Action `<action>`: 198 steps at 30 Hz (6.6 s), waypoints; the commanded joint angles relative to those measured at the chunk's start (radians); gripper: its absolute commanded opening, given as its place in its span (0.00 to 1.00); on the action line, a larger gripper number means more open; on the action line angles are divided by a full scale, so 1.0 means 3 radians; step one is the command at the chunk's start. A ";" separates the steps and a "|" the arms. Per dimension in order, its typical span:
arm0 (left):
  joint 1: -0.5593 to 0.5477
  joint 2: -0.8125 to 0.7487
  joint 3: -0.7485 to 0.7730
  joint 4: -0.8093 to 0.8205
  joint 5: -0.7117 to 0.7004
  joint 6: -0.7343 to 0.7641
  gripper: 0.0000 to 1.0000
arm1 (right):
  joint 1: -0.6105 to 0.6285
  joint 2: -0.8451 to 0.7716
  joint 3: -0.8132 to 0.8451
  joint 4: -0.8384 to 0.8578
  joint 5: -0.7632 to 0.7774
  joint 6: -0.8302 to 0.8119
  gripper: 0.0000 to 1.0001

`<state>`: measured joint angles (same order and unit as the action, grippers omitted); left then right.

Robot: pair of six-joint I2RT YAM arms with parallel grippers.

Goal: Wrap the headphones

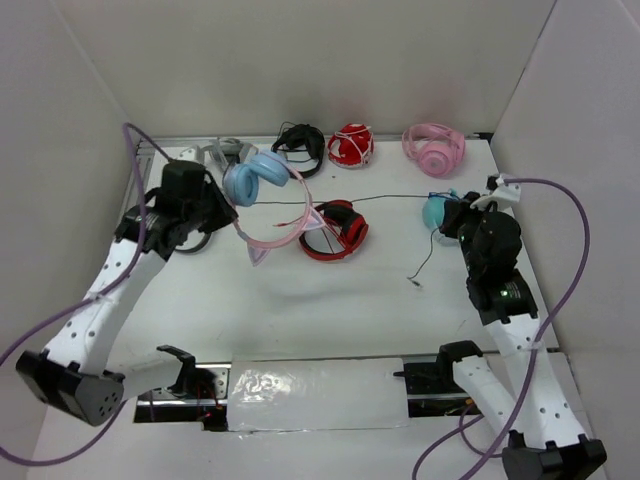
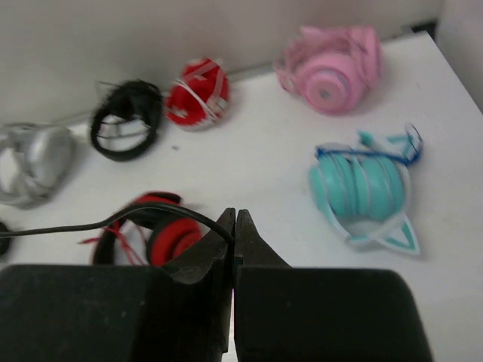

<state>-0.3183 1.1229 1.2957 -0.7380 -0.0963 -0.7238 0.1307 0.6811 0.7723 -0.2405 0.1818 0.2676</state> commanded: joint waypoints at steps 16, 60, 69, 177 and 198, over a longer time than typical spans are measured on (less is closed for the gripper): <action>-0.0575 0.1910 0.1463 -0.1731 -0.1187 -0.2023 0.00 | 0.2398 0.0582 0.1393 -0.0001 0.0150 -0.0411 0.00; -0.0207 0.0430 0.1352 -0.0532 0.0018 -0.1975 0.00 | 0.3348 0.2444 -0.0712 0.2917 -0.0453 -0.0222 0.00; -0.0038 0.0032 0.0903 0.0051 0.0790 -0.1193 0.00 | 0.2996 0.2286 -0.0953 0.3252 0.0125 0.0058 0.00; -0.0698 0.1631 0.1137 -0.0869 0.0102 -0.1887 0.00 | 0.2898 0.2588 0.1547 0.0020 -0.0209 0.1235 0.15; -0.0708 0.1590 0.1024 -0.1058 -0.0139 -0.2199 0.00 | 0.2862 0.2413 0.1803 -0.0252 -0.0458 0.0959 0.31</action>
<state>-0.5270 1.6119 1.5806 -1.1015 -0.1364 -1.3434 0.9710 1.3994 1.3033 -0.3218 0.0692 0.5625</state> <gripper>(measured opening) 0.239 0.316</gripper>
